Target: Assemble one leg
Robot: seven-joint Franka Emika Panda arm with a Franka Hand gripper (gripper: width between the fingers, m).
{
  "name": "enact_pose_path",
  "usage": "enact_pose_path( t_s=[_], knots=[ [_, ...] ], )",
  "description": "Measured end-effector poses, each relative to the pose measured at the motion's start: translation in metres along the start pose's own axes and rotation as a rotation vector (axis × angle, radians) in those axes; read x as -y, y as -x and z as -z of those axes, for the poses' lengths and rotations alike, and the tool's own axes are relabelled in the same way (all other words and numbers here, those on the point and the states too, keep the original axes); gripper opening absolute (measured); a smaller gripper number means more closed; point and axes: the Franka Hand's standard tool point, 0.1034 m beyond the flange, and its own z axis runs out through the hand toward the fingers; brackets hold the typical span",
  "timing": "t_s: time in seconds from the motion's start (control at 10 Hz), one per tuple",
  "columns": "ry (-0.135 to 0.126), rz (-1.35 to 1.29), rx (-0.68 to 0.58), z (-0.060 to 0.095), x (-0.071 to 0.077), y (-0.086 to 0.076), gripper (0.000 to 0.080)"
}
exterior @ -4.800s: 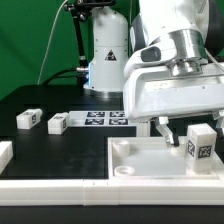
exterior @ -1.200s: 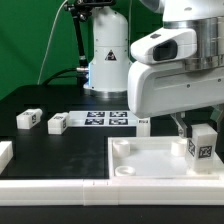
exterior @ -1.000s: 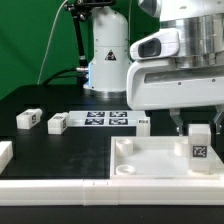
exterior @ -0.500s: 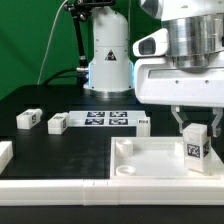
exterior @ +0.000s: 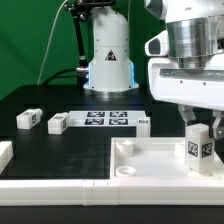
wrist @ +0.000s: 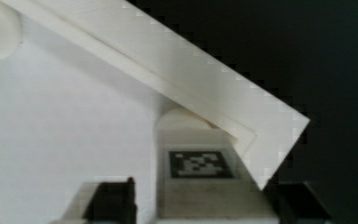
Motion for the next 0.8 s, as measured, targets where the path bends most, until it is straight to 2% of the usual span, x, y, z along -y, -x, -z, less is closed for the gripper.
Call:
enact_pose_path(
  t_s=[0.1,0.2,0.5,0.7,0.8],
  knots=[
    [0.001,0.058,-0.001,-0.0004,-0.0002,-0.0003,0.0515],
    [0.003,0.156,-0.001,-0.0016,-0.0008,-0.0015,0.0606],
    [0.010,0.587,-0.001,-0.0063,-0.0004,-0.0084,0.0647],
    [0.054,0.899,-0.025,-0.0072,0.0032,-0.0083,0.0649],
    [0.067,0.997,-0.032,-0.0071,0.0035,-0.0082,0.0649]
  ],
)
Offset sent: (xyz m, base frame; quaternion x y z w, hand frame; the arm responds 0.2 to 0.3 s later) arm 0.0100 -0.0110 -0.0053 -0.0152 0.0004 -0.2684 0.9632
